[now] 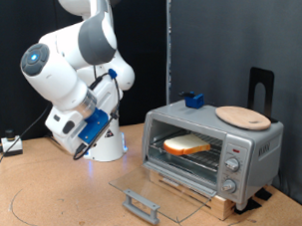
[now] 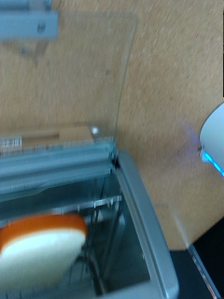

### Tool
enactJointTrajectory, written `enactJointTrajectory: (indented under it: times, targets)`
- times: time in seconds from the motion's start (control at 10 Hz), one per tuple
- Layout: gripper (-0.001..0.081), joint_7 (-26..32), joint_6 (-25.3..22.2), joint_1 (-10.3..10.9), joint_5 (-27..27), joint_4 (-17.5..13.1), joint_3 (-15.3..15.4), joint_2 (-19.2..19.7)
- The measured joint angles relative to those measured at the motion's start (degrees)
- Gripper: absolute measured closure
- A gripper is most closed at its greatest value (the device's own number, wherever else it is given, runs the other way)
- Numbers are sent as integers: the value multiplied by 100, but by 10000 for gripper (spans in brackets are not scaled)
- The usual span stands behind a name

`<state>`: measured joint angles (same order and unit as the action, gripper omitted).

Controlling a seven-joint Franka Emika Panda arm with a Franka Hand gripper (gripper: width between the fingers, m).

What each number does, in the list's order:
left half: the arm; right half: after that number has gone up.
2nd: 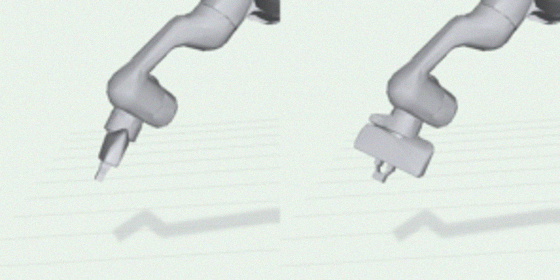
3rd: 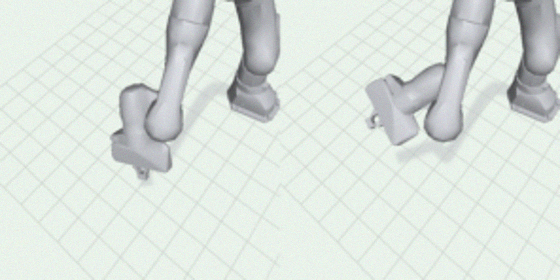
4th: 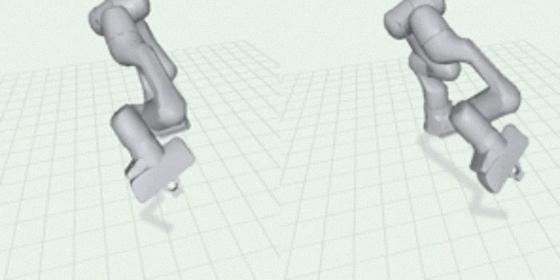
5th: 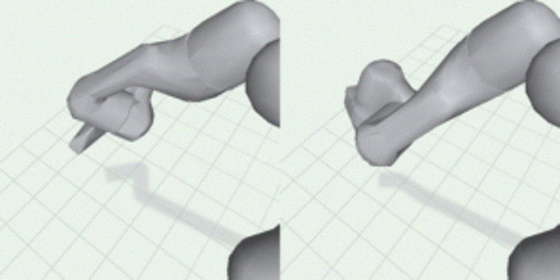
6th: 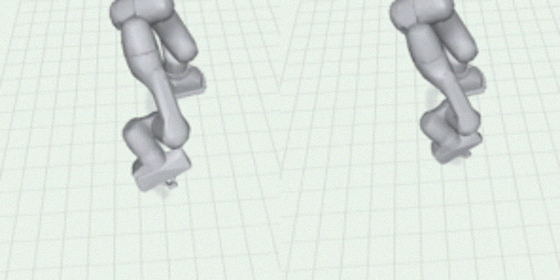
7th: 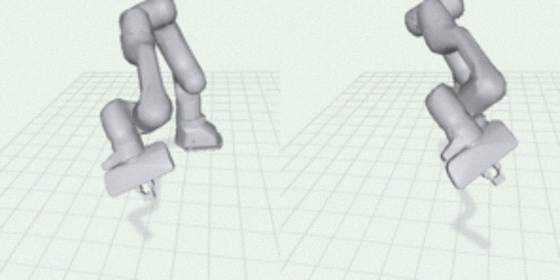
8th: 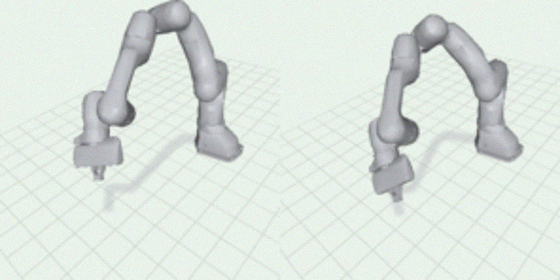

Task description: Make a piece of toast with the oven

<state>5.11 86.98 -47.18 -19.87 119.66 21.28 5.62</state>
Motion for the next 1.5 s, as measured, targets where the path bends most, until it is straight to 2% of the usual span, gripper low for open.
enactJointTrajectory:
  times: [0.2,0.3,0.4,0.5,0.6,0.8,1.1,1.3,1.5]
  targets:
    - [-1,361,-1117,-141,-602,-103,-63,58]
    - [-1,524,-1486,-213,-708,-105,-120,62]
    - [-1,766,-1552,-269,-740,-50,-163,57]
    - [-1,1024,-1463,-302,-742,63,-199,55]
    - [-1,1356,-1145,-320,-779,242,-221,52]
    - [-1,1517,-521,-324,-877,609,-234,3]
    - [-1,1848,-710,-330,-1040,606,-240,137]
    - [-1,2171,-196,-326,-1184,755,-240,406]
    - [-1,2208,351,-289,-1002,863,-237,742]
